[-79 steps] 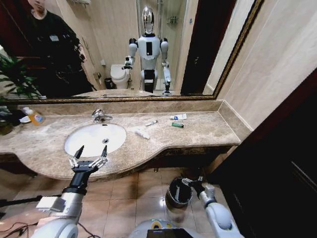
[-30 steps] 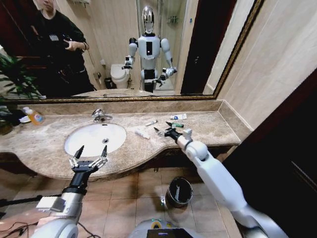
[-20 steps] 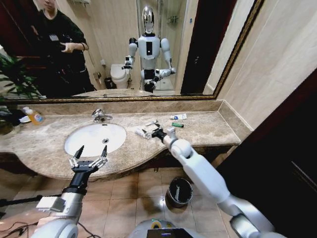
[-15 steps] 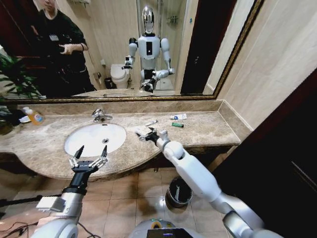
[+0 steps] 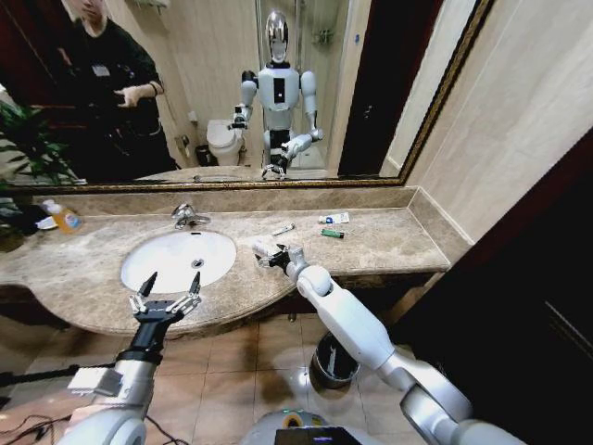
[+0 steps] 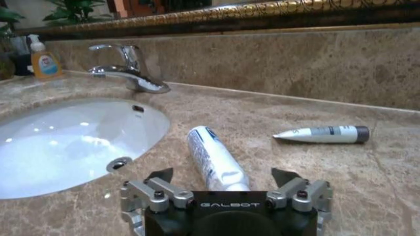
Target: Pick up the trash from the sink and place it in the trash bin.
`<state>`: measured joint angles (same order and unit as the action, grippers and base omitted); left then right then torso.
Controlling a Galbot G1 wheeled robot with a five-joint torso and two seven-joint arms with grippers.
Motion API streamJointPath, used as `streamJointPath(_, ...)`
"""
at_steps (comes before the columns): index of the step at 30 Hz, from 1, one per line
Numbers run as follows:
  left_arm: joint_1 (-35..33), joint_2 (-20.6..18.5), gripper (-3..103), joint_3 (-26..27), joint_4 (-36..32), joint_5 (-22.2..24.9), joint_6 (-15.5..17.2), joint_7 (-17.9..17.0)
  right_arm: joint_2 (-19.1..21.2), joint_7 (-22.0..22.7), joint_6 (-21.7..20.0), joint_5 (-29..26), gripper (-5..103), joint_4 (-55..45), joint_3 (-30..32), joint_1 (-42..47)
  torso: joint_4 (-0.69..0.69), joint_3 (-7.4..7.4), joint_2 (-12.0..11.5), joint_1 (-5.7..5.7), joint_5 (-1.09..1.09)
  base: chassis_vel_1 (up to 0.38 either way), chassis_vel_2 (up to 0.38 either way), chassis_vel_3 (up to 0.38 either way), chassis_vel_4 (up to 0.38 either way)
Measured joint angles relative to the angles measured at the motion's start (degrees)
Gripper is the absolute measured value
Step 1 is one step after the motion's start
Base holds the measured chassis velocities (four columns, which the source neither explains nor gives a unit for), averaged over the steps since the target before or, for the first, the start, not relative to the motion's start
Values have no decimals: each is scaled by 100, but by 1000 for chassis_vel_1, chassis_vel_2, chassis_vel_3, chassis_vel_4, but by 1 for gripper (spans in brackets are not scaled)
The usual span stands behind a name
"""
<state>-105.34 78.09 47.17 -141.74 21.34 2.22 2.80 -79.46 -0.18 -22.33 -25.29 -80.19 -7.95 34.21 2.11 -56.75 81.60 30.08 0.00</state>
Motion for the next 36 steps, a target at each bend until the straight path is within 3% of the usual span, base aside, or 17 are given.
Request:
streamJointPath(2, 0, 0, 100, 0, 0, 0, 0, 0, 5, -6, 10, 0, 97, 4, 2, 3, 0, 0, 0, 0, 0, 0, 0, 0, 0)
streamJointPath(6, 0, 0, 100, 0, 0, 0, 0, 0, 37, -29, 67, -19, 71, 21, 9, 10, 0, 0, 0, 0, 0, 0, 0, 0, 0)
streamJointPath(8, 0, 0, 100, 0, 0, 0, 0, 0, 43, -35, 74, -25, 71, 21, 10, 11, 0, 0, 0, 0, 0, 0, 0, 0, 0)
streamJointPath(16, 0, 0, 100, 0, 0, 0, 0, 0, 104, -41, 179, -43, 37, -33, 12, 50, 0, 0, 0, 0, 0, 0, 0, 0, 0)
streamJointPath(22, 0, 0, 100, 0, 0, 0, 0, 0, 203, -35, 208, -42, 25, -231, 67, 124, 0, 0, 0, 0, 0, 0, 0, 0, 0)
streamJointPath(36, 0, 0, 100, 0, 0, 0, 0, 0, 684, 42, 197, -172, 23, -1004, 325, 324, 0, 0, 0, 0, 0, 0, 0, 0, 0)
